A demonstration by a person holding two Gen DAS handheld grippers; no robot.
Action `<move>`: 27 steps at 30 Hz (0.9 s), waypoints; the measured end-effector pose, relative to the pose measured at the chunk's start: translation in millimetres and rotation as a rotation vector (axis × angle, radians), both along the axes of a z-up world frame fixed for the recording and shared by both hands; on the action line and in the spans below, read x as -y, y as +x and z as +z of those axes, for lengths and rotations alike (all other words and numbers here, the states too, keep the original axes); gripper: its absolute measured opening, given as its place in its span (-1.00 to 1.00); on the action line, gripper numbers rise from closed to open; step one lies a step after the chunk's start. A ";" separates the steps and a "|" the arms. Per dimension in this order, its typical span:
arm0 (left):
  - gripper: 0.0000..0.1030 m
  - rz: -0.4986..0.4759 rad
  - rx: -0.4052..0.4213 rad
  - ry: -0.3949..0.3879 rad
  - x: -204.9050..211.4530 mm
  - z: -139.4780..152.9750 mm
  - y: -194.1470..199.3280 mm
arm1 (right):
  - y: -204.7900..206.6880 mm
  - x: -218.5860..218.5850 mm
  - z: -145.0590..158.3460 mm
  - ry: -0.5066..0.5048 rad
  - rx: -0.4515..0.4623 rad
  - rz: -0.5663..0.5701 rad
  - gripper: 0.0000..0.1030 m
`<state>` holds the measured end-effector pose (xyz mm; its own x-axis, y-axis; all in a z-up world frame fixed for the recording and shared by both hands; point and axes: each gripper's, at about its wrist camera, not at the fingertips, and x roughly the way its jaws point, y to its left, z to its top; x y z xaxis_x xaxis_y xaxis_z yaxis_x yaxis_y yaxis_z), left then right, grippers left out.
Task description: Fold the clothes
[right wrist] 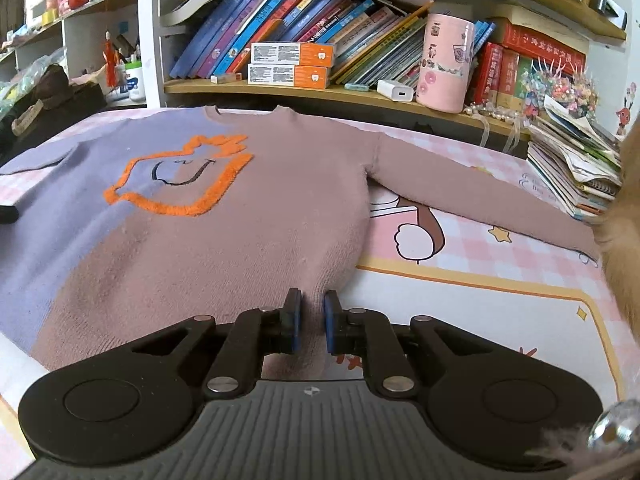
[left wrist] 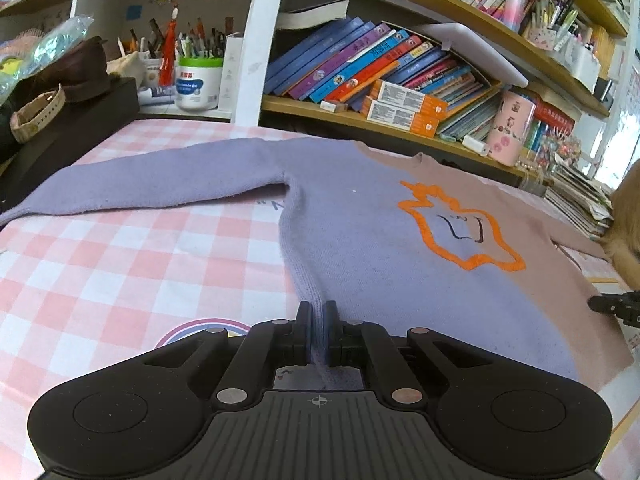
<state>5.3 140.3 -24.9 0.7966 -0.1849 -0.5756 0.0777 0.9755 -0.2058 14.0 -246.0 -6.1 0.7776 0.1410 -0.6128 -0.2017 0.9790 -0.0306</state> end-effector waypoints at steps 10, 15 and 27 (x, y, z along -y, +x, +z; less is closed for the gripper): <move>-0.66 0.000 -0.001 -0.024 -0.5 2.4 -17.6 | -10.8 6.7 1.7 0.024 -0.008 0.002 -0.39; -0.65 0.000 0.001 -0.018 4.6 0.2 -20.8 | -13.5 6.3 2.3 0.032 -0.017 0.007 -0.45; -0.85 -0.038 -0.007 -0.014 16.6 2.4 -24.7 | -24.3 9.5 6.5 -0.005 -0.024 0.003 -0.74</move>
<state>-19.4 123.6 -22.5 0.7847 -0.2225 -0.5786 0.1126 0.9690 -0.2200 -10.3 -255.5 0.4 0.7625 0.1398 -0.6317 -0.2050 0.9783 -0.0309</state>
